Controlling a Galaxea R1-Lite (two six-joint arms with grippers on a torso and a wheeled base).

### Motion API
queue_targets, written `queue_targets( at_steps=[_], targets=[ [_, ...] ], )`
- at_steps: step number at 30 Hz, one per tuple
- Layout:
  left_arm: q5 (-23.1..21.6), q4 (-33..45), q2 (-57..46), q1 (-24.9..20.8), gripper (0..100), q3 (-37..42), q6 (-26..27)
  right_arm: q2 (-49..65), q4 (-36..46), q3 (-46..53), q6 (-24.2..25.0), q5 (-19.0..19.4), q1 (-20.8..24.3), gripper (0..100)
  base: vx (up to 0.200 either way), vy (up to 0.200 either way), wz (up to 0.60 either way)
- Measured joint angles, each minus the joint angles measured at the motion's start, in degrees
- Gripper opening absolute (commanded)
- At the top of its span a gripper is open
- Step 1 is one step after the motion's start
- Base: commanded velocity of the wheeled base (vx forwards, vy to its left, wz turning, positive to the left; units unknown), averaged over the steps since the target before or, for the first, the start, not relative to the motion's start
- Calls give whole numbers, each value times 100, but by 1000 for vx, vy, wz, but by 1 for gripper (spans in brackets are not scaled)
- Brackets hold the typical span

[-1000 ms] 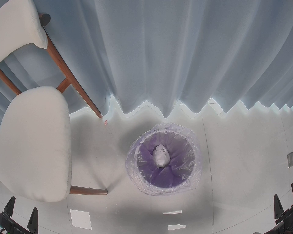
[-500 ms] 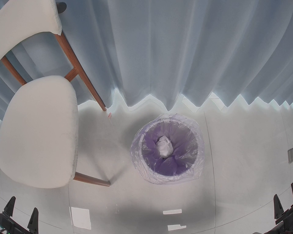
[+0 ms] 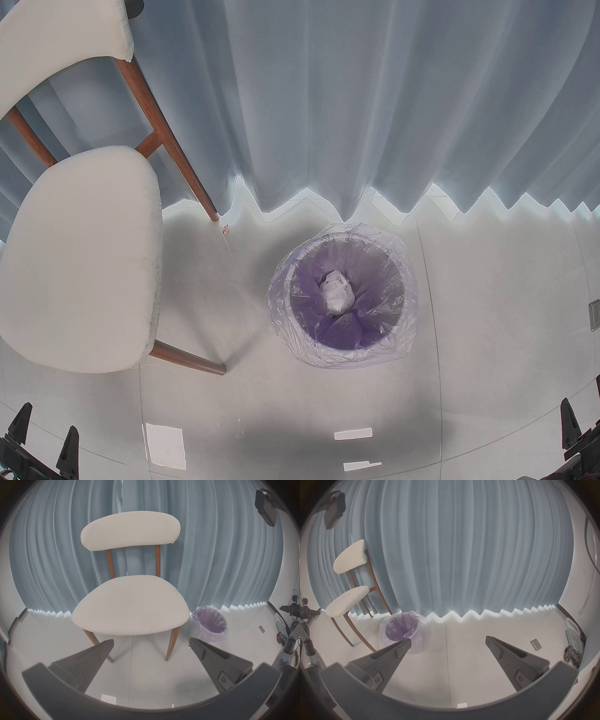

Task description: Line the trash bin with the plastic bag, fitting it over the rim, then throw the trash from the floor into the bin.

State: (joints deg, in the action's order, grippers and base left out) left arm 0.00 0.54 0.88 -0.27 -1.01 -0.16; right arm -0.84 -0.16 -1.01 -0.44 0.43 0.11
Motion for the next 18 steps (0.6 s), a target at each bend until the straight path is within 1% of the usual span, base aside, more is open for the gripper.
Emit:
queue_targets(
  at_steps=[18],
  targets=[
    [0,0,5,0,100,0,0,-1,0,0,1,0,-1,100,0,0,0]
  ],
)
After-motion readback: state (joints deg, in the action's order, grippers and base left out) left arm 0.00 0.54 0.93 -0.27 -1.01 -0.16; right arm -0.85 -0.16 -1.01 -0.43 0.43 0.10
